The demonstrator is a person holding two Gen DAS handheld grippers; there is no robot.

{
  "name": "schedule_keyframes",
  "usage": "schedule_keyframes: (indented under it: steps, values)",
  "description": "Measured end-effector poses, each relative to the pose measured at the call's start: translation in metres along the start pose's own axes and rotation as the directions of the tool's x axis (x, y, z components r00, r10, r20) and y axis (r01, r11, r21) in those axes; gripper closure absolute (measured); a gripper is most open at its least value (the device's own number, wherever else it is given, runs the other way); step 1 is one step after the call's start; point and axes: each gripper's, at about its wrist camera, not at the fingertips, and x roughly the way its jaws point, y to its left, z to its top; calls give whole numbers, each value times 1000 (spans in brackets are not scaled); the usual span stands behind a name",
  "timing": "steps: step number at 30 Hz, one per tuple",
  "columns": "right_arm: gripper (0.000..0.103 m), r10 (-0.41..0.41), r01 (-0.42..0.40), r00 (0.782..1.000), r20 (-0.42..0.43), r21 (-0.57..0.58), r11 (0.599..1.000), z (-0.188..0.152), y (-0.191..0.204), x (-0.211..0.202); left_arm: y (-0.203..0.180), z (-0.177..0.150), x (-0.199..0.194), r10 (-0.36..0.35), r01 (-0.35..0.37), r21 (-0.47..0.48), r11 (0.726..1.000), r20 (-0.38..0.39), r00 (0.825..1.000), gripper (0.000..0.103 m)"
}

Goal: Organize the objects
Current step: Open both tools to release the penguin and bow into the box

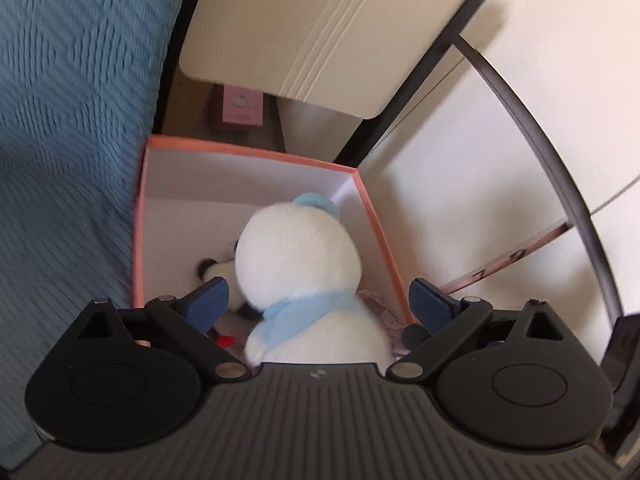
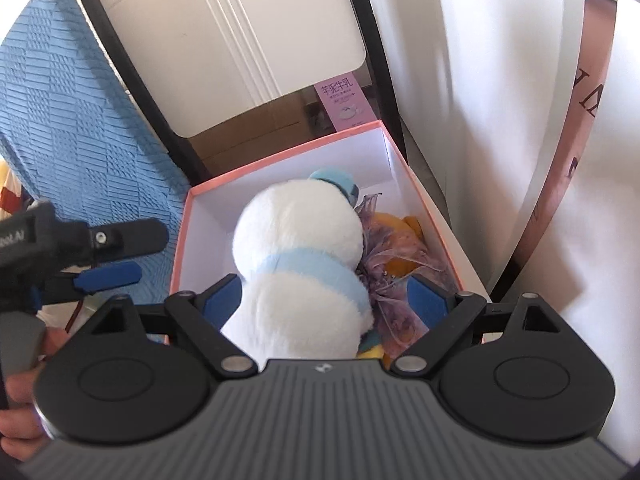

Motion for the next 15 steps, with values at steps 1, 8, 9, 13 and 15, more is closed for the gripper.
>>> schedule_keyframes:
  steps: [1,8,9,13,15]
  values:
    - [12,2,-2,1000,4,1,1000,1,1,-4,-2,-1,-6,7,-7,18,1000,7,1000,4]
    - [12,6,-6,997,74,-10,1000,9,17,-43,-21,-6,-50,67,-76,134,988,73,995,4]
    - [12,9,-8,996,85,-11,1000,9,20,-50,-23,-8,-57,75,-87,154,984,84,994,4]
    - [12,13,-12,993,116,-11,1000,1,32,-78,-24,-16,-91,73,-95,181,979,124,990,4]
    - [12,12,-10,992,124,-14,1000,-4,40,-89,-25,-22,-108,70,-94,196,976,125,990,4]
